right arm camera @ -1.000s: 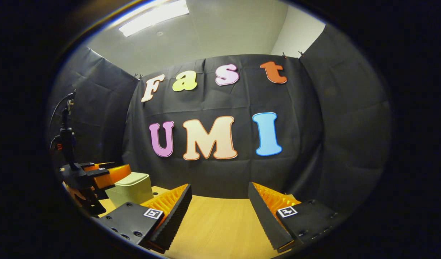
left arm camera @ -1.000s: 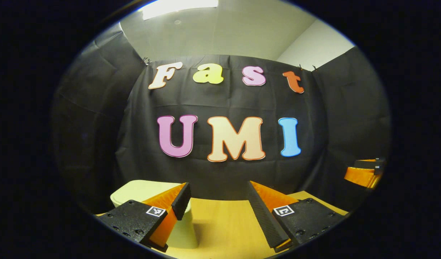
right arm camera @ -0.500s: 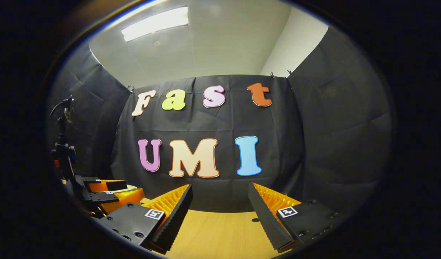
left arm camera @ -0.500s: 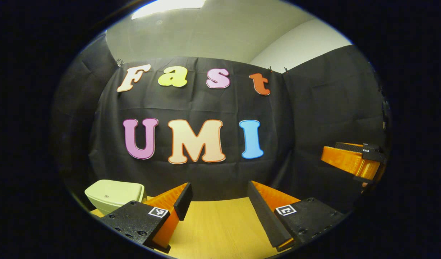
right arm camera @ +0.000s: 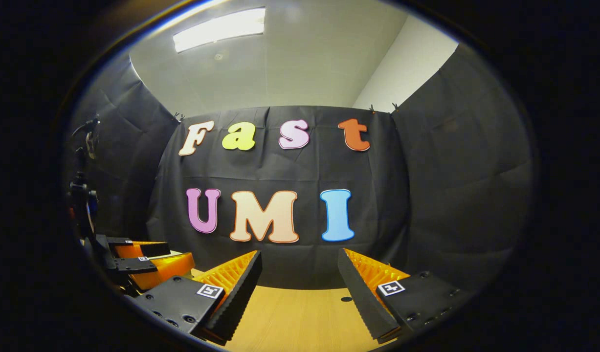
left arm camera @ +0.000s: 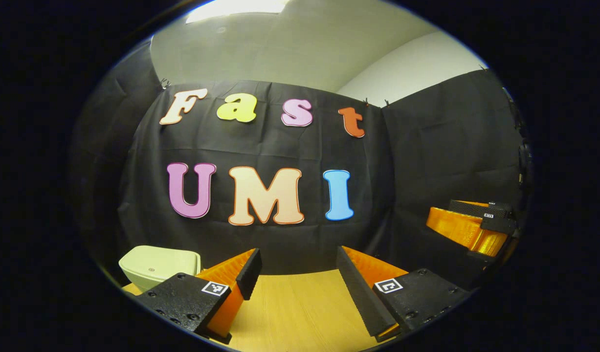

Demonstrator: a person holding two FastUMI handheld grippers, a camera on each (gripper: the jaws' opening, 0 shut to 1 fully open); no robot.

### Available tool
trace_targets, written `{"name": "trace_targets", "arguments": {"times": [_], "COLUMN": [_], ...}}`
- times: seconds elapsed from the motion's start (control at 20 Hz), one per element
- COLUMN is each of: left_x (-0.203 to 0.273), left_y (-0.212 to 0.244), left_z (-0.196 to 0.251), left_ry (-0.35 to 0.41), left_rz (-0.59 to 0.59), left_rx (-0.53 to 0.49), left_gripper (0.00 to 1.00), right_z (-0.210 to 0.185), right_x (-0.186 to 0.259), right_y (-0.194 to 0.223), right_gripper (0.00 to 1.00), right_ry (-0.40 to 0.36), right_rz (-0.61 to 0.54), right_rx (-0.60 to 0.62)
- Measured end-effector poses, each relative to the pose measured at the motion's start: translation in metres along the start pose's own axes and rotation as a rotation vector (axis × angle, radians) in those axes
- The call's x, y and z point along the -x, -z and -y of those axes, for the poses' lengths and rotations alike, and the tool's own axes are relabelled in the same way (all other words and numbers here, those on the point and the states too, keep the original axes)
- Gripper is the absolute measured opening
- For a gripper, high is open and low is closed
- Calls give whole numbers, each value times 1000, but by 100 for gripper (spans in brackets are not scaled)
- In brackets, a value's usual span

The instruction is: Press the lid of the desktop garbage bin to open it, pick up the crumpled paper on the desktop and throw it into the bin, then pick up the pop can on the desktop and drop it into the bin, and finally close the garbage bin lid.

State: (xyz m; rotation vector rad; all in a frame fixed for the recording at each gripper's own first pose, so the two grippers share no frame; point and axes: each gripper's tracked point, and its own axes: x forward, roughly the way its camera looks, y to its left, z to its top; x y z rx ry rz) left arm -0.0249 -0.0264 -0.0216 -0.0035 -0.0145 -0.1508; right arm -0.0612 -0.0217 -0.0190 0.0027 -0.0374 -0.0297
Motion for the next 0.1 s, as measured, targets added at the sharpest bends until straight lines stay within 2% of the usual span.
{"name": "trace_targets", "arguments": {"times": [0.1], "left_x": [4], "left_y": [-2], "left_z": [-10], "left_ry": [-10], "left_rz": [-2], "left_rx": [-11], "left_gripper": [92], "right_z": [-7], "right_x": [-4], "right_y": [-1], "right_gripper": [98], "right_ry": [-10], "right_rz": [8], "right_rx": [26]}}
